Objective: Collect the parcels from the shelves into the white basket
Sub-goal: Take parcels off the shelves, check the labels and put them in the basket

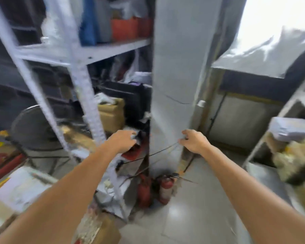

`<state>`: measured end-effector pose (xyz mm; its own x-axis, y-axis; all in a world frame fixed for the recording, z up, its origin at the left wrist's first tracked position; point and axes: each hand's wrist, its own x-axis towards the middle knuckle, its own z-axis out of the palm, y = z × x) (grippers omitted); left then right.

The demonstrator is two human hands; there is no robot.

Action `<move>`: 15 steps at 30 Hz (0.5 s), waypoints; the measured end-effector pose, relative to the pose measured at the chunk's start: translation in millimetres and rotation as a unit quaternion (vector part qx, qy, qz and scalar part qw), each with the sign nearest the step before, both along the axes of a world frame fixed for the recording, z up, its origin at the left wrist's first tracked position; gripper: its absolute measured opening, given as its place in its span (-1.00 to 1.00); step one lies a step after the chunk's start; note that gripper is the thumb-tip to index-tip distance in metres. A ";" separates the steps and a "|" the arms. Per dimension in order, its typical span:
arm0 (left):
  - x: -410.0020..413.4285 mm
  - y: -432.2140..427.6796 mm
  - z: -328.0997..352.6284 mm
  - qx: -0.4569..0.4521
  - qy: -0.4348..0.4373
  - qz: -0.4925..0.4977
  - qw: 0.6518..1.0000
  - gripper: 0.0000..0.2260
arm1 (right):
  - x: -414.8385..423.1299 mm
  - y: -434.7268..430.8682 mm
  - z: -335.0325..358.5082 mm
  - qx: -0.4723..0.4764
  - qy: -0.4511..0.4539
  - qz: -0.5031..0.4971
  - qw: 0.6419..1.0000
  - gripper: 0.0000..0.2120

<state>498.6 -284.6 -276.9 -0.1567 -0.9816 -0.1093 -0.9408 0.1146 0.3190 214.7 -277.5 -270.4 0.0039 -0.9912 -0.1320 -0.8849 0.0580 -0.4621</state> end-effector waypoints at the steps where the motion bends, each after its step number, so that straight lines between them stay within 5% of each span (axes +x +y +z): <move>1: -28.8 -16.1 2.0 -0.003 0.002 -0.030 1.000 -0.59 | -27.0 3.7 2.3 -0.006 0.001 -0.031 1.000 -0.51; 7: -192.3 -89.6 -4.8 0.022 0.019 -0.206 0.978 -0.60 | -154.5 45.9 -1.2 -0.002 0.006 -0.230 0.973 -0.51; 15: -356.1 -72.5 -23.9 0.030 0.012 -0.433 0.901 -0.64 | -219.0 167.3 -22.2 0.021 -0.013 -0.473 0.881 -0.47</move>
